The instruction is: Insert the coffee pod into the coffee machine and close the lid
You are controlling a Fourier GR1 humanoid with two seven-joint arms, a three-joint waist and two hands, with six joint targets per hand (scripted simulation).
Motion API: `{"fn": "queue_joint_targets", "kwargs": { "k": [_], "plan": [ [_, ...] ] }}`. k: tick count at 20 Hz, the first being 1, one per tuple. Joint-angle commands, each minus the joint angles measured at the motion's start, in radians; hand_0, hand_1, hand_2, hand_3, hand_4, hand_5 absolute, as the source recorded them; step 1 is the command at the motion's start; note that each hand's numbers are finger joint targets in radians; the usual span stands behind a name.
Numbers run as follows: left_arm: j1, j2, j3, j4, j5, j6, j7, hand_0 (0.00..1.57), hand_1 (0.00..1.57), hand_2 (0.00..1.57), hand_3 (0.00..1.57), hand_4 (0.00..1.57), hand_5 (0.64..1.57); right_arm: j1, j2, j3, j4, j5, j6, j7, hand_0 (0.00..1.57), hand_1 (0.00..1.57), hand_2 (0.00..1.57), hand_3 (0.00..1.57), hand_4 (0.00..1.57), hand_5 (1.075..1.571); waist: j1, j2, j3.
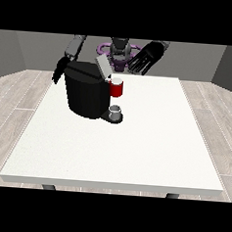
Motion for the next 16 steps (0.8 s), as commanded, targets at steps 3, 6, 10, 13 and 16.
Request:
{"fn": "queue_joint_targets", "kwargs": {
  "k": [3, 6, 10, 13, 16],
  "plan": [
    [0.183, -0.166, 0.196, -0.001, 0.267, -0.021, -0.059, 0.0, 0.0, 0.0, 0.0, 0.42, 1.571, 0.133, -0.014, -0.03, 0.028, -0.023, 0.015, -0.003, 0.0, 0.0, 0.0, 0.0, 0.0, 1.571, 0.114, -0.188, -0.0034],
    [0.302, -0.262, 0.29, 0.012, 0.39, -0.003, -0.112, 0.0, 0.0, 0.0, 0.0, 0.0, 1.571, 0.155, -0.016, -0.043, 0.023, -0.029, 0.009, -0.022, 0.0, 0.0, 0.0, 0.0, 0.0, 1.571, 0.164, -0.206, -0.004],
    [0.466, -0.32, 0.254, 0.018, 0.411, -0.026, -0.116, 0.0, 0.0, 0.0, 0.0, 0.42, 1.571, 0.242, 0.009, -0.022, 0.031, -0.017, 0.006, -0.035, 0.0, 0.0, 0.0, 0.0, 0.0, 1.571, 0.195, -0.344, -0.0005],
    [0.536, -0.307, 0.257, 0.001, 0.415, -0.07, -0.071, 0.0, 0.0, 0.0, 0.0, 0.37, 1.571, 0.258, 0.013, 0.001, -0.026, -0.028, 0.04, -0.005, 0.0, 0.0, 0.0, 0.0, 0.0, 1.571, 0.207, -0.425, -0.0004],
    [0.549, -0.31, 0.255, -0.009, 0.418, -0.06, -0.051, 0.0, 0.0, 0.0, 0.0, 0.39, 1.571, 0.174, 0.005, -0.001, -0.067, -0.069, 0.088, -0.003, 0.0, 0.0, 0.0, 0.0, 0.0, 1.571, 0.245, -0.419, 0.0]
  ]
}}
